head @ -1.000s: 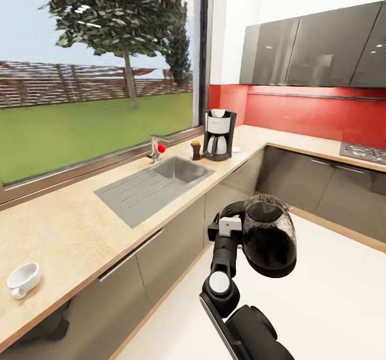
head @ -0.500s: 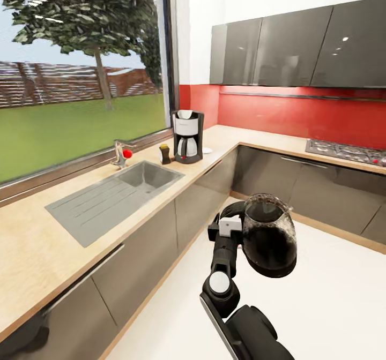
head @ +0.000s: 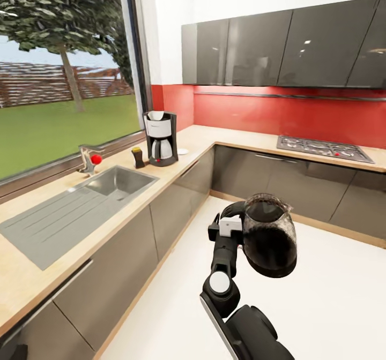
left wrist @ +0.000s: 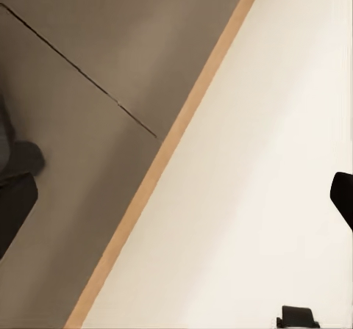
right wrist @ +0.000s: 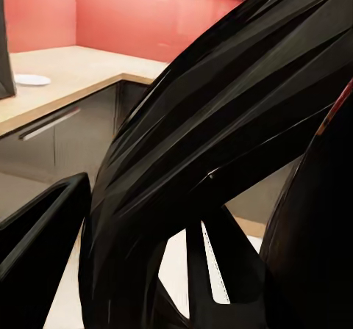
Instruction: Set up a coffee station on the kitchen countertop: keep the coffee maker on the countertop, move the bottle of coffee from the kitchen shelf to the counter next to the coffee maker, place a paper coffee filter on top of the coffee maker, put the saucer next to the coffee maker with the coffee cup on the saucer, and place the electric kettle next to the coffee maker.
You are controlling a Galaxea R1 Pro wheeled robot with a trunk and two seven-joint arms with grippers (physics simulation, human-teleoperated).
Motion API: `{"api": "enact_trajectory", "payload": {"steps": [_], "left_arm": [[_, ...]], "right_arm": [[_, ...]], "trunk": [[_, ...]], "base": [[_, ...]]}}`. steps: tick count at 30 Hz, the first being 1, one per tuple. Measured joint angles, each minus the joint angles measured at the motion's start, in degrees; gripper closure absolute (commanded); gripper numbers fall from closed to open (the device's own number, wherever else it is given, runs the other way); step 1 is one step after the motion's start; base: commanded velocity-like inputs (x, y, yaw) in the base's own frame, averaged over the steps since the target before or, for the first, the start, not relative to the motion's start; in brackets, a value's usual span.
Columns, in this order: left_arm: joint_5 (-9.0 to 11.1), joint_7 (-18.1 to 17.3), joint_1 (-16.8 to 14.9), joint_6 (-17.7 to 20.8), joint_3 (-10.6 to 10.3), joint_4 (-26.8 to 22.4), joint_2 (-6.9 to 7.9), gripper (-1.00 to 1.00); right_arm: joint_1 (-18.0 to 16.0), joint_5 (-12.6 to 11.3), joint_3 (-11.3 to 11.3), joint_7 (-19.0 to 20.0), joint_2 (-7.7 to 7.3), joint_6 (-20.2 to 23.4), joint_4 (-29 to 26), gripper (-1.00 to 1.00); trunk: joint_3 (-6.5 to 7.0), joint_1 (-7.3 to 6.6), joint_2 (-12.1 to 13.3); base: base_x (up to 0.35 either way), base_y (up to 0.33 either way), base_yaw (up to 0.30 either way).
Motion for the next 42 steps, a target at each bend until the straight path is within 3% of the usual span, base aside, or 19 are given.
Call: {"api": "enact_trajectory", "payload": {"steps": [9,16,21,28,42], "left_arm": [[3.0,0.0,-0.6,0.0,2.4,0.1,0.04,-1.0],[4.8,0.6,-0.6,0.0,3.0,0.3,0.32,-1.0],[6.8,0.7,-0.6,-0.2,5.6,0.2,0.58,-1.0],[7.1,0.7,-0.5,-1.8,9.8,0.1,0.82,-1.0],[6.8,0.7,-0.5,-2.0,10.4,0.2,0.77,-1.0]], "right_arm": [[0.0,-0.1,0.1,0.1,-0.01,-0.1,0.0,1.0],[0.0,-0.1,0.2,0.2,0.0,-0.1,0.1,1.0],[0.0,-0.1,0.2,0.3,0.0,-0.1,0.2,1.0],[0.0,-0.1,0.2,0.2,0.0,-0.1,0.1,1.0],[0.0,-0.1,0.3,0.2,0.06,-0.1,0.2,1.0]], "trunk": [[0.0,0.0,0.0],[0.0,0.0,0.0],[0.0,0.0,0.0],[0.0,0.0,0.0],[-0.01,-0.03,0.0]], "base": [[0.0,0.0,-0.269],[0.0,0.0,-0.269],[0.0,0.0,-0.269],[0.0,0.0,-0.269],[0.088,0.0,-0.269]]}}
